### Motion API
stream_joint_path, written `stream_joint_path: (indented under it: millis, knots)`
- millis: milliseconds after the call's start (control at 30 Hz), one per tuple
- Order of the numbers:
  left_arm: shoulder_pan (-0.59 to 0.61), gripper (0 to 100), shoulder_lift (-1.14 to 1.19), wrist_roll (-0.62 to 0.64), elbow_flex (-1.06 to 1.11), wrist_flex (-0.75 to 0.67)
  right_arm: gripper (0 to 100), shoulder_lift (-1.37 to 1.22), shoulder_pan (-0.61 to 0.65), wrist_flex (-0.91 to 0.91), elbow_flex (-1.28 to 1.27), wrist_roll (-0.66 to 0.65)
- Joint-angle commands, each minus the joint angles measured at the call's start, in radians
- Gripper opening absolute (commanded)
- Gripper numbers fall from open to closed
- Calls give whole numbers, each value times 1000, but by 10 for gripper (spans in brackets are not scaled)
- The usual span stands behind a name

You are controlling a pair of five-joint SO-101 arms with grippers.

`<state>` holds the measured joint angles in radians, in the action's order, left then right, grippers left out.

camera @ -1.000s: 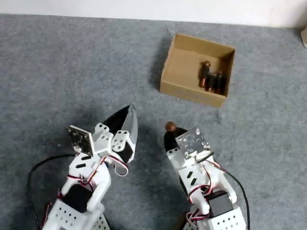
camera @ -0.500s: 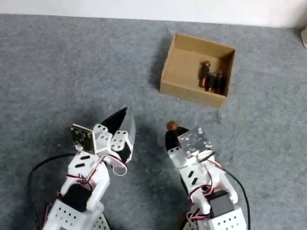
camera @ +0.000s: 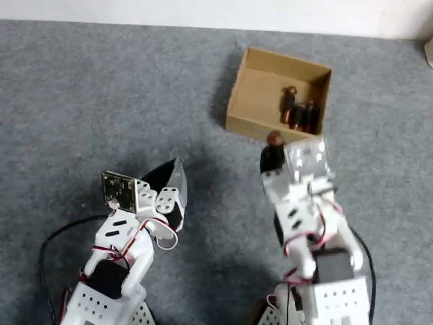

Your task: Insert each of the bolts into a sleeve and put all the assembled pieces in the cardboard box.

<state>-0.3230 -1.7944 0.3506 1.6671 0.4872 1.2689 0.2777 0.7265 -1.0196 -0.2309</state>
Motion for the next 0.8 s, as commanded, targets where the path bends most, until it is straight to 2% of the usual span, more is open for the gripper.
stream_joint_path:
  millis: [0,267,767]
  knots:
    - [12,10,4,-8,-44,9,5,-239,-18,-44,251,8]
    - [12,10,4,-8,-45,9,5,-720,-30,-44,659,6]
    - [10,11,4,-8,-42,5,5,-1572,-243,-39,1317,5]
